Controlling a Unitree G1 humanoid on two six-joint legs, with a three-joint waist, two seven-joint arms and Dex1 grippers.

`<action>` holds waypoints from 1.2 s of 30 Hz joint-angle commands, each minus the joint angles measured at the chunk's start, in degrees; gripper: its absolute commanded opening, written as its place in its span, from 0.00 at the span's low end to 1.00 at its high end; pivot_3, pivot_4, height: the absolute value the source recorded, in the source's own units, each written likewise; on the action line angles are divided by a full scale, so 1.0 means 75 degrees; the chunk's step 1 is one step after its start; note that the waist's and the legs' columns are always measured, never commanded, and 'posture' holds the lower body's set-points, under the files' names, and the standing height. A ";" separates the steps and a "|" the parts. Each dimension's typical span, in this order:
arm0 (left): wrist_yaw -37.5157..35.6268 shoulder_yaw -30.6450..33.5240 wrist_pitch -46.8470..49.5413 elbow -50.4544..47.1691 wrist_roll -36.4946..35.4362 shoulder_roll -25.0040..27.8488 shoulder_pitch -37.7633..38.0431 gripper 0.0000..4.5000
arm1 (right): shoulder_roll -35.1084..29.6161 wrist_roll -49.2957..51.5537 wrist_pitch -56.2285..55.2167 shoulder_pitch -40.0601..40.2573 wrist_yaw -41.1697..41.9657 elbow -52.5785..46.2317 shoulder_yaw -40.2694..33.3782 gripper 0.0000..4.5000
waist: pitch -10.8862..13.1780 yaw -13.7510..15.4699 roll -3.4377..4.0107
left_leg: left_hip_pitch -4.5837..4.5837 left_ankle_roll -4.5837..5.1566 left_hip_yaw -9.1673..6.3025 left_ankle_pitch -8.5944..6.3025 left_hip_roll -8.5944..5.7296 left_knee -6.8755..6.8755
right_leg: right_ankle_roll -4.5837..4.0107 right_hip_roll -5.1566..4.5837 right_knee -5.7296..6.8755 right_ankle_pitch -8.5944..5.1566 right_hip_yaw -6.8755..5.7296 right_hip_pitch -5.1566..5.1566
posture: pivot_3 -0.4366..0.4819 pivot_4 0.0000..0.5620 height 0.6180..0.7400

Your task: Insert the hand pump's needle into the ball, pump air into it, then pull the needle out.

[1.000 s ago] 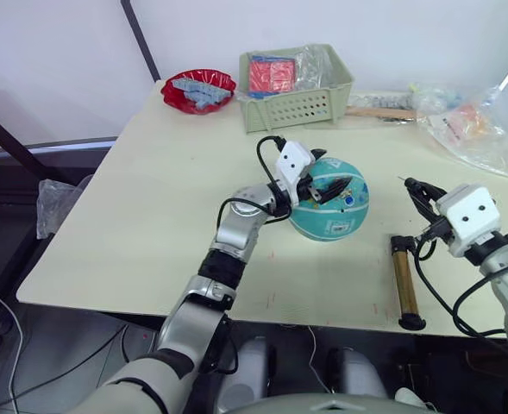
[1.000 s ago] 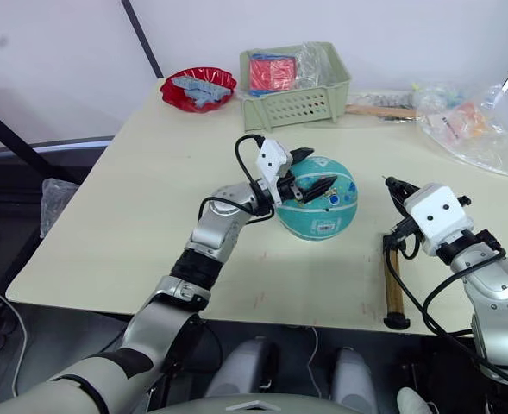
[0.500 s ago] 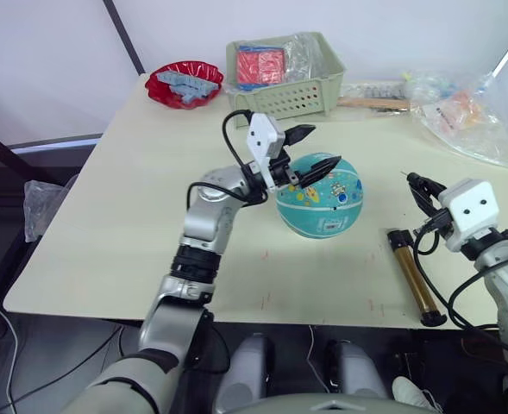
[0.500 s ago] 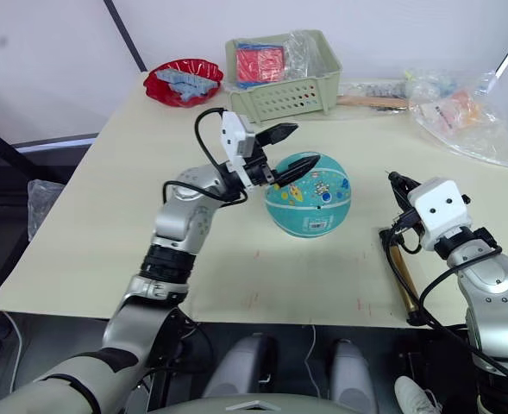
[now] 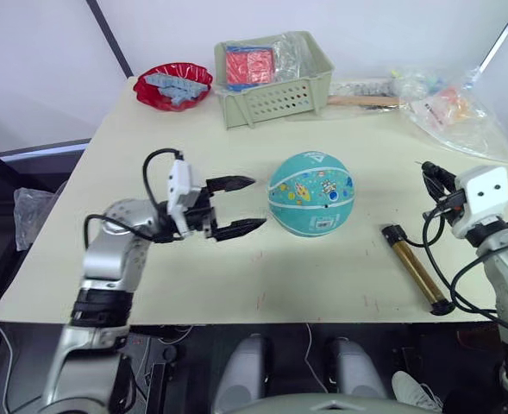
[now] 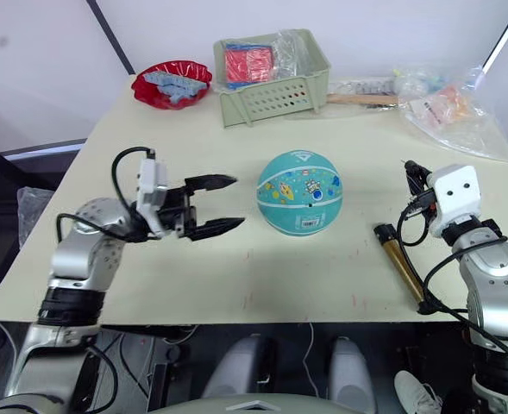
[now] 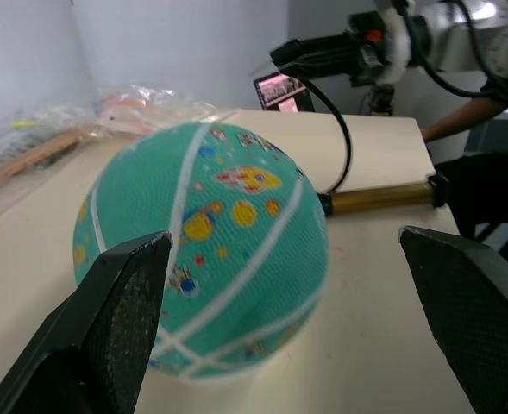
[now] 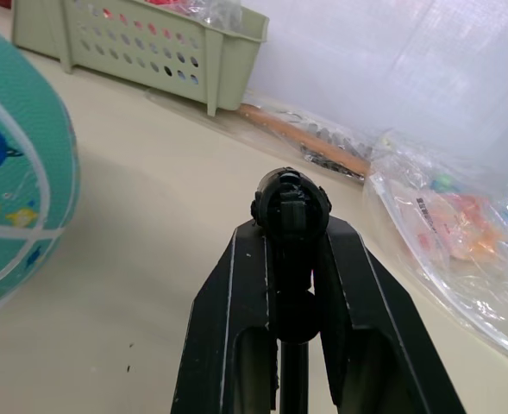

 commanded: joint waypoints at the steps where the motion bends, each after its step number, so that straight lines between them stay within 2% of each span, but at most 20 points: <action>1: -0.0433 0.0321 -0.0272 -0.0293 -0.0228 0.0305 0.0265 1.00 | -0.0042 0.0147 -0.0236 -0.0309 -0.0084 0.0140 -0.0269 0.02 | 0.0001 -0.0011 0.0003 | 0.0000 0.0000 0.0004 0.0000 -0.0001 0.0000 | -0.0002 0.0000 0.0002 -0.0001 0.0004 -0.0002 | 0.48 0.27 0.98; 8: -0.0541 0.0574 -0.0363 -0.0655 -0.0355 0.0551 0.0959 1.00 | -0.0109 0.0335 -0.0315 -0.1085 -0.0108 0.1211 -0.0409 0.02 | 0.0001 -0.0047 0.0003 | 0.0001 0.0006 0.0051 -0.0004 -0.0005 0.0000 | 0.0012 -0.0012 0.0000 0.0007 0.0051 -0.0014 | 0.48 0.27 0.98; 12: -0.0413 0.0669 -0.0298 -0.0933 -0.0424 0.0581 0.1252 1.00 | -0.0015 0.0432 -0.0307 -0.1260 -0.0218 0.1488 -0.0446 0.02 | 0.0002 -0.0050 -0.0003 | 0.0001 0.0009 0.0141 -0.0005 -0.0005 0.0000 | 0.0026 -0.0011 0.0017 0.0014 0.0133 -0.0066 | 0.48 0.27 0.98; 19: -0.0315 0.0837 -0.0212 -0.1142 -0.0509 0.0652 0.1523 1.00 | 0.0128 0.0851 -0.0497 -0.1556 -0.0367 0.1620 -0.0618 0.02 | 0.0007 -0.0098 -0.0014 | 0.0020 0.0047 0.0261 -0.0029 -0.0003 0.0000 | 0.0035 -0.0010 0.0115 0.0010 0.0244 -0.0147 | 0.48 0.27 0.98; 28: -0.0314 0.0789 -0.0238 -0.1140 -0.0491 0.0618 0.1621 1.00 | 0.0084 0.1060 -0.0441 -0.1762 -0.0136 0.1290 -0.0312 0.02 | 0.0006 -0.0095 -0.0017 | 0.0026 0.0054 0.0303 -0.0032 0.0016 0.0010 | 0.0035 0.0004 0.0125 0.0011 0.0283 -0.0162 | 0.48 0.27 0.98; 33: -0.0325 0.0764 -0.0290 -0.1071 -0.0460 0.0590 0.1602 1.00 | 0.0095 0.1044 -0.0049 -0.1479 -0.0399 0.1337 -0.0408 0.02 | 0.0005 -0.0092 -0.0018 | 0.0025 0.0057 0.0308 -0.0035 0.0017 0.0012 | 0.0035 0.0004 0.0125 0.0011 0.0288 -0.0163 | 0.48 0.27 0.98; 36: -0.0352 0.0785 -0.0331 -0.1046 -0.0454 0.0597 0.1623 1.00 | 0.0255 0.1096 0.0382 -0.1279 -0.0913 0.1391 -0.0693 0.02 | 0.0004 -0.0072 -0.0021 | 0.0019 0.0057 0.0296 -0.0034 0.0018 0.0012 | 0.0034 0.0009 0.0125 0.0010 0.0281 -0.0161 | 0.48 0.27 0.98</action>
